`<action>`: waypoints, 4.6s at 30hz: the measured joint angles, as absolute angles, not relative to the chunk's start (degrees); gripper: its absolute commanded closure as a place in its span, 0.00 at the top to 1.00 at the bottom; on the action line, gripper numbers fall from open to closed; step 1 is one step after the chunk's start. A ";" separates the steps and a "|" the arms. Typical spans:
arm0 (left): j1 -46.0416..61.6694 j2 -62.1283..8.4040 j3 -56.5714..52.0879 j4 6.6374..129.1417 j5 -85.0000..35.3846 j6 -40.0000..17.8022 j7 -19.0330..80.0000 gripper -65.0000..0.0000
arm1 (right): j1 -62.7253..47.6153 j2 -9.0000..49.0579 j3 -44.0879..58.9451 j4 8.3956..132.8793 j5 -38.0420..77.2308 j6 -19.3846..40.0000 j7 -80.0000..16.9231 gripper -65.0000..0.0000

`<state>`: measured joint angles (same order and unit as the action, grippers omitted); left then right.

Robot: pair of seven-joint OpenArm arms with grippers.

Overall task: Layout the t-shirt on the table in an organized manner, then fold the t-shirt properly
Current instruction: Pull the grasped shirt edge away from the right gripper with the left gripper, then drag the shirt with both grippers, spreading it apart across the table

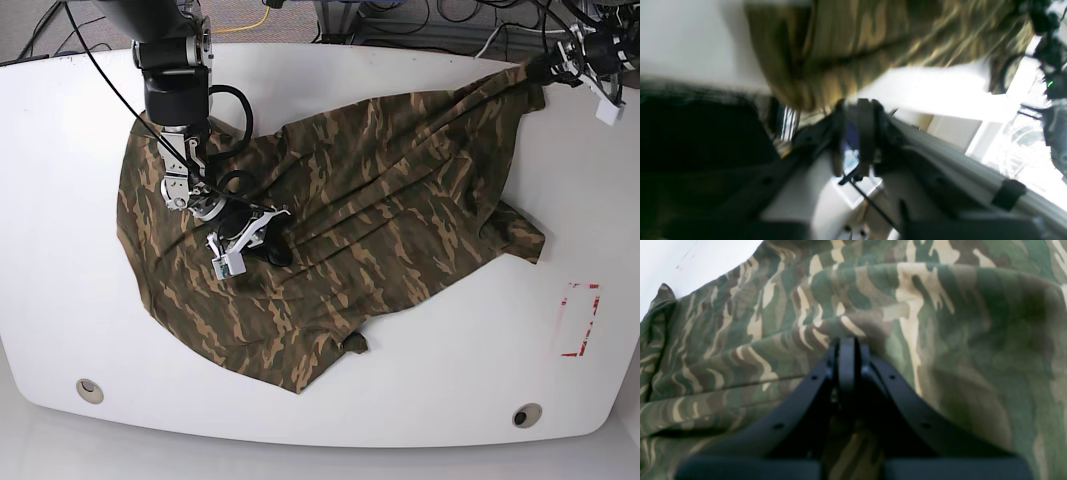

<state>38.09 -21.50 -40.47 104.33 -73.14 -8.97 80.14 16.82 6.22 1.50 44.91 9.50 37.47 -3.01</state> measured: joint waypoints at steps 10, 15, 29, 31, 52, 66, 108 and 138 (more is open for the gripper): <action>42.00 -21.67 -48.25 106.43 -78.39 -8.95 80.16 0.51 | 16.78 6.24 1.50 45.17 9.45 37.47 -3.03 0.04; 37.45 -24.18 -49.54 106.45 -80.66 -8.97 81.10 0.55 | 14.48 6.20 1.39 51.68 7.66 36.16 -5.87 0.06; 8.91 -24.47 -40.97 99.50 -76.51 -8.80 80.66 0.56 | 8.47 6.37 1.21 73.52 4.40 34.54 -20.88 0.72; 5.63 -24.21 -39.31 96.38 -74.32 -8.78 80.25 0.56 | 8.38 6.35 1.15 75.94 4.40 34.72 -23.00 0.76; -13.69 -13.89 -29.21 83.13 -61.63 -8.95 80.62 0.56 | 31.00 7.88 6.61 53.84 4.56 34.72 -24.16 0.77; -16.43 -8.99 -26.48 80.31 -56.58 -8.99 79.70 0.56 | 40.69 13.06 6.28 23.94 4.27 32.84 -4.99 0.77; -2.39 -14.28 -26.68 90.72 -60.03 -8.97 79.70 0.55 | 3.73 16.64 39.83 76.62 4.75 39.75 -33.12 0.78; 0.08 -17.39 -26.83 92.14 -62.48 -9.04 79.75 0.55 | -8.34 3.40 43.16 89.86 5.17 39.66 -40.03 0.77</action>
<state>0.08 -17.39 -26.83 92.14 -62.48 -9.04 79.75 -8.34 3.40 43.16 89.86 5.17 39.66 -40.03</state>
